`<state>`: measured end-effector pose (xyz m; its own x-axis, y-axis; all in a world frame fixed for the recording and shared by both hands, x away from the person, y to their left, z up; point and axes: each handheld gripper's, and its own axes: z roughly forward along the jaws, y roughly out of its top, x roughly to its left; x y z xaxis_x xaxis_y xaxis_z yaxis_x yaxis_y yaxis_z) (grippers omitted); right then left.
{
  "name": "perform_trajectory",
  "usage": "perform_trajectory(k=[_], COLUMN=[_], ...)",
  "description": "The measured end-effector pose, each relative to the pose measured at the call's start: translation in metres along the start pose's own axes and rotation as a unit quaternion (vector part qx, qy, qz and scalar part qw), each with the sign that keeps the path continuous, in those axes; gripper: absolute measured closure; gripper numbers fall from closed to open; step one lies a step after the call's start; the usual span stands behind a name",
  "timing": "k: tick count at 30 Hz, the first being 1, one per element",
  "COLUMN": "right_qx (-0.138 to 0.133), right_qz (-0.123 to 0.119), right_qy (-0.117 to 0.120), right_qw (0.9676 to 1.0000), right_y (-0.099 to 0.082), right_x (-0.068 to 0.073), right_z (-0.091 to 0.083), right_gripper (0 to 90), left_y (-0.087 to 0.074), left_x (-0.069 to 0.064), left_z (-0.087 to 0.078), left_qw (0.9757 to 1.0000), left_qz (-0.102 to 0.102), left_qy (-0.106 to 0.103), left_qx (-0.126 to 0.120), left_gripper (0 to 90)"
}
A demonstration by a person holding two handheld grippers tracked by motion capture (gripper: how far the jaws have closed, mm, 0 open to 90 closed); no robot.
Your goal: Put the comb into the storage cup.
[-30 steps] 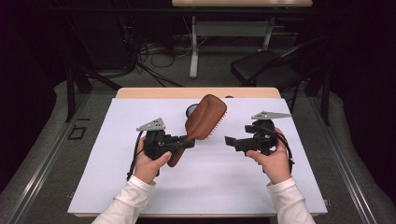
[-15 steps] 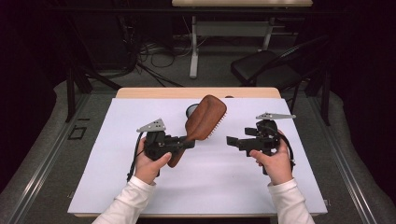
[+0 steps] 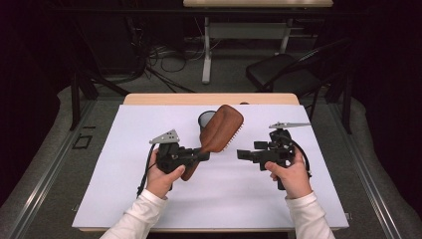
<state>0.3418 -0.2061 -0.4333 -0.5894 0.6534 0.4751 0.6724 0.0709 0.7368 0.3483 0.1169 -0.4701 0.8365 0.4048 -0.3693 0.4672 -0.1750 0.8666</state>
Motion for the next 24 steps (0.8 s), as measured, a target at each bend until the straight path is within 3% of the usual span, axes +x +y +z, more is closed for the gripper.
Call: perform_trajectory(k=[10, 15, 24], right_qx=[0.002, 0.002, 0.006], right_qz=[0.012, 0.014, 0.032], right_qy=[0.019, 0.005, 0.019], right_qw=[0.9998, 0.9999, 0.9993], right_y=[0.001, 0.006, 0.019], right_x=[0.001, 0.002, 0.003], right_z=[0.007, 0.014, 0.019], right_gripper=[4.4, 5.2, 9.0], left_y=[-0.004, -0.004, -0.005], left_x=[-0.004, -0.005, -0.003], left_z=[0.006, 0.006, 0.005], left_qw=[0.9999, 0.9999, 1.0], left_qz=[0.008, 0.01, 0.008], left_qy=[-0.004, -0.004, -0.001], left_qx=[0.006, 0.004, 0.001], left_gripper=[73.3, 73.3, 73.3])
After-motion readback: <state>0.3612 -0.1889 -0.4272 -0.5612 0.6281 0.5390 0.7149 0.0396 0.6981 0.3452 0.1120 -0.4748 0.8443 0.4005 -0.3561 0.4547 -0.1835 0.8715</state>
